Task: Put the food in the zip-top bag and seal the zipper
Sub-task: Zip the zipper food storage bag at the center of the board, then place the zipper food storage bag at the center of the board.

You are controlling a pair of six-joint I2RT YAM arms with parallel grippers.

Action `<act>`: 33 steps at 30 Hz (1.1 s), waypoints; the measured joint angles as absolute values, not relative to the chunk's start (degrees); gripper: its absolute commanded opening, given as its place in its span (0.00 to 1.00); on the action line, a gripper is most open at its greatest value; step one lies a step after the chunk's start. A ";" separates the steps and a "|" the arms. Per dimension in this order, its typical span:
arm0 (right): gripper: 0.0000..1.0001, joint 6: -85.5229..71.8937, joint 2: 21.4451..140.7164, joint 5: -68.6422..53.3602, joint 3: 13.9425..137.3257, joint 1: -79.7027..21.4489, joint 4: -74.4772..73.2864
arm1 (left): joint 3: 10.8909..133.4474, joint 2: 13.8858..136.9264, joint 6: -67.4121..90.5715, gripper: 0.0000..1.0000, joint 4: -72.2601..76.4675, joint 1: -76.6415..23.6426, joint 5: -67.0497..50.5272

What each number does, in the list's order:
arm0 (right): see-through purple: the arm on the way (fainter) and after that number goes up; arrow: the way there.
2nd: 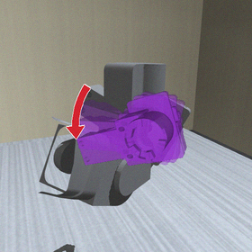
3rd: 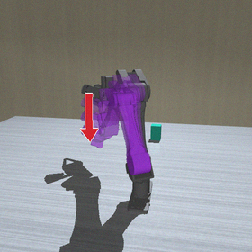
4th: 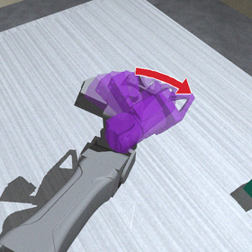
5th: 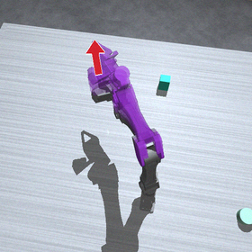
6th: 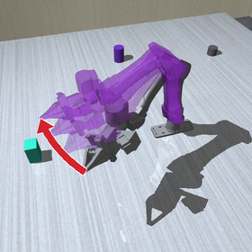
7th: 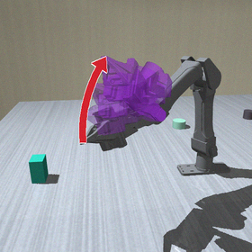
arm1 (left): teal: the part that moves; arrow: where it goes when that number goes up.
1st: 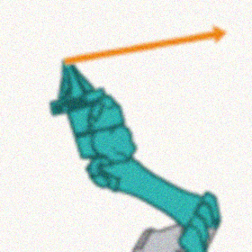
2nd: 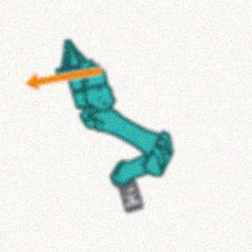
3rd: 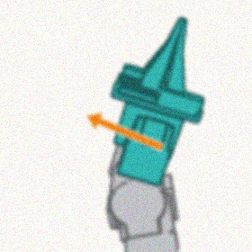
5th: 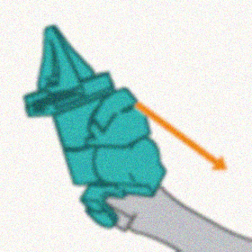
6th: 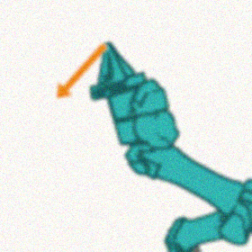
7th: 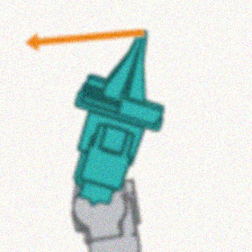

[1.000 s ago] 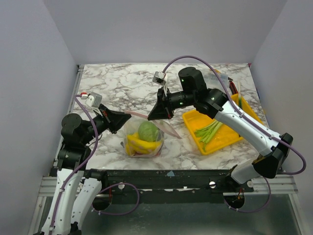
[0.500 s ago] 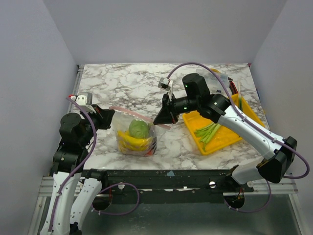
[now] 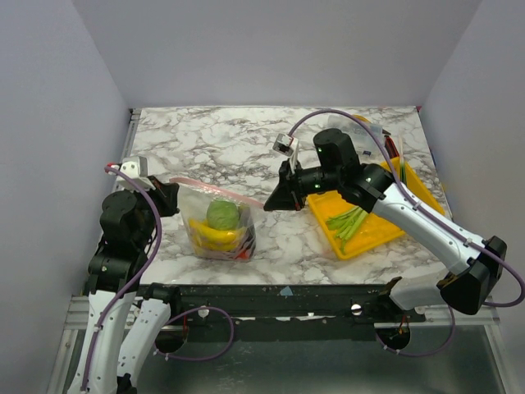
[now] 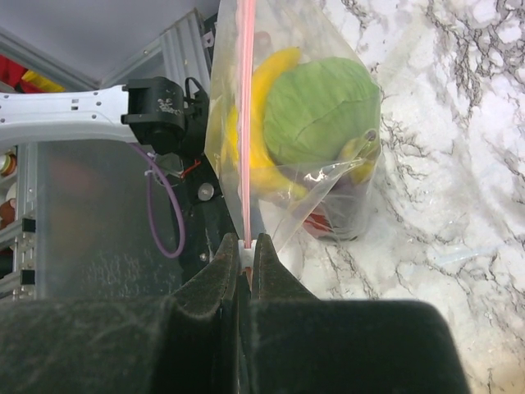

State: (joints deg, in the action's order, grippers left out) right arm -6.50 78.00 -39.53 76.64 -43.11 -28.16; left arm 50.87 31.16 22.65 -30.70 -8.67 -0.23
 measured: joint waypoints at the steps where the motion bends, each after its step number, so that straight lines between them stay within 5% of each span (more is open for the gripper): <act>1: 0.00 -6.59 77.76 -39.35 76.34 -43.11 -27.94 | 50.87 31.11 22.65 0.00 -30.74 -8.75 -0.23; 5: 0.01 -7.07 77.45 -38.83 75.81 -43.11 -27.03 | 50.85 31.05 22.70 0.00 -30.74 -8.75 0.01; 10: 0.39 -9.08 77.43 -35.05 75.81 -43.13 -27.00 | 50.76 31.22 23.73 0.00 -30.79 -8.75 1.32; 14: 0.58 -11.75 76.99 -26.92 76.86 -43.00 -31.05 | 50.76 32.73 26.24 0.00 -30.92 -8.27 5.23; 22: 0.63 -15.90 68.97 -12.58 78.63 -42.76 -37.41 | 50.76 41.74 35.44 0.00 -30.22 -7.60 12.67; 27: 0.64 -17.45 62.17 -8.45 77.71 -42.74 -38.09 | 50.74 46.35 37.82 0.26 -29.04 -5.56 16.10; 30: 0.64 -18.46 58.70 -6.79 75.77 -42.74 -38.46 | 50.74 49.43 38.22 0.68 -28.36 -3.55 17.91; 33: 0.65 -19.11 56.14 -4.78 74.43 -42.74 -39.18 | 50.78 51.96 38.89 0.97 -28.53 -1.80 18.90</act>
State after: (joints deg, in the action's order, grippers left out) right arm -19.11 56.14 -4.78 74.43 -42.74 -39.18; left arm 50.78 51.96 38.89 -28.53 -1.80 18.90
